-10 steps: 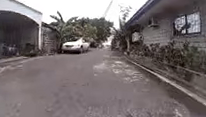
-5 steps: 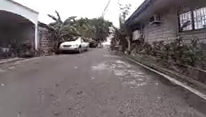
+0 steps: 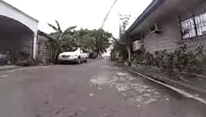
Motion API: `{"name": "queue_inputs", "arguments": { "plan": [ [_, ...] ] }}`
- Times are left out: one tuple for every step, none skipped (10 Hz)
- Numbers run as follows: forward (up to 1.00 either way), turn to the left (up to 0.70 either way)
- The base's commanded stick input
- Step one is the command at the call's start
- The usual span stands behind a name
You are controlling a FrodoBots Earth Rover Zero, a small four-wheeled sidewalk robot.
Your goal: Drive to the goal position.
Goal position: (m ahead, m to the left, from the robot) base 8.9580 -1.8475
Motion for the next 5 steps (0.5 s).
{"name": "queue_inputs", "arguments": {
  "plan": [
    [0.70, 0.00],
    [0.70, 0.00],
    [0.70, 0.00],
    [0.70, 0.00],
    [0.70, 0.00]
  ]
}}
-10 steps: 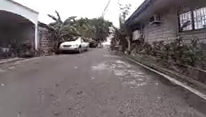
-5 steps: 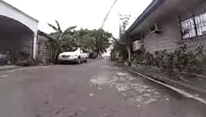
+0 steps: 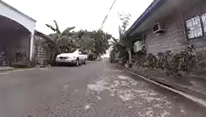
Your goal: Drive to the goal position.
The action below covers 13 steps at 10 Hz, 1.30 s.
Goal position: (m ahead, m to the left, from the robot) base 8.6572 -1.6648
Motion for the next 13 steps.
{"name": "queue_inputs", "arguments": {
  "plan": [
    [0.70, 0.00],
    [0.70, 0.00],
    [0.70, 0.00],
    [0.70, 0.00],
    [0.70, 0.00],
    [0.70, 0.00],
    [0.70, 0.00],
    [0.70, 0.00],
    [0.70, 0.00],
    [0.70, 0.00],
    [0.70, 0.00],
    [0.70, 0.00],
    [0.70, 0.00]
  ]
}}
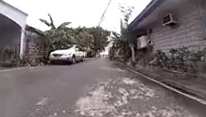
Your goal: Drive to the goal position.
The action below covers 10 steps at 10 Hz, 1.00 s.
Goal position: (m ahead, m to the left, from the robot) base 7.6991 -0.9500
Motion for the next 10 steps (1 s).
{"name": "queue_inputs", "arguments": {
  "plan": [
    [0.70, 0.00],
    [0.70, 0.00],
    [0.70, 0.00],
    [0.70, 0.00],
    [0.70, 0.00],
    [0.70, 0.00],
    [0.70, 0.00],
    [0.70, 0.00],
    [0.70, 0.00],
    [0.70, 0.00]
  ]
}}
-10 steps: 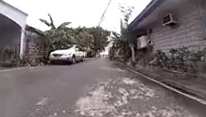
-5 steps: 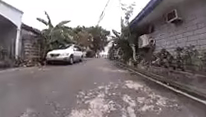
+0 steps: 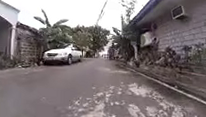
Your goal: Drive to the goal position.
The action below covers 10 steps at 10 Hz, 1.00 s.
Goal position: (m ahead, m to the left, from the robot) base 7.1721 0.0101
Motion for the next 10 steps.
{"name": "queue_inputs", "arguments": {
  "plan": [
    [0.70, 0.00],
    [0.70, 0.00],
    [0.70, 0.00],
    [0.70, 0.00],
    [0.70, 0.00],
    [0.70, 0.00],
    [0.70, 0.00],
    [0.70, 0.00],
    [0.70, 0.00],
    [0.70, 0.00]
  ]
}}
